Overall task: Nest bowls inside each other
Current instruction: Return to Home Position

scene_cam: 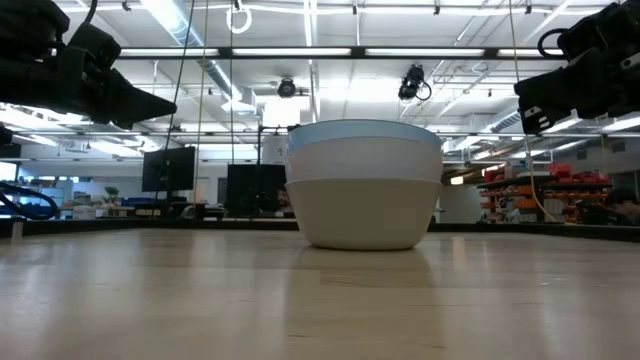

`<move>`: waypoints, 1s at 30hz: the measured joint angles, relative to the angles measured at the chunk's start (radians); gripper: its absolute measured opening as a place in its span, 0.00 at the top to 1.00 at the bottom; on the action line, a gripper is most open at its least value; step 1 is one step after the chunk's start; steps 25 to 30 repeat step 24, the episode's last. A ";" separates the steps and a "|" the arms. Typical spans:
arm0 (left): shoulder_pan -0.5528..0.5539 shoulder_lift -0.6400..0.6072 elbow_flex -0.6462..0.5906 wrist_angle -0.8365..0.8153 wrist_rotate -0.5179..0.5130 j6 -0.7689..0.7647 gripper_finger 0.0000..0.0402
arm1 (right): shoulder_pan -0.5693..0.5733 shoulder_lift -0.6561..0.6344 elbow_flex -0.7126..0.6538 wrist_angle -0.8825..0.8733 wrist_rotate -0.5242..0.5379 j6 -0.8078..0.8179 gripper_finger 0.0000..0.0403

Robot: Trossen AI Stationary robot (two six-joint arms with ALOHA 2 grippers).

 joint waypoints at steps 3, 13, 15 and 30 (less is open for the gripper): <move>0.000 0.000 0.000 0.000 0.000 0.000 0.91 | 0.000 0.000 0.000 0.000 0.000 0.000 0.96; 0.000 0.000 0.000 0.000 0.000 0.000 0.94 | 0.000 0.000 0.000 0.000 0.000 0.000 0.96; 0.000 0.000 0.000 0.000 0.000 0.000 0.93 | 0.000 0.000 0.000 0.000 0.000 0.000 0.96; 0.000 0.000 0.000 0.000 0.000 0.000 0.90 | 0.000 0.000 0.000 0.000 0.000 0.000 0.96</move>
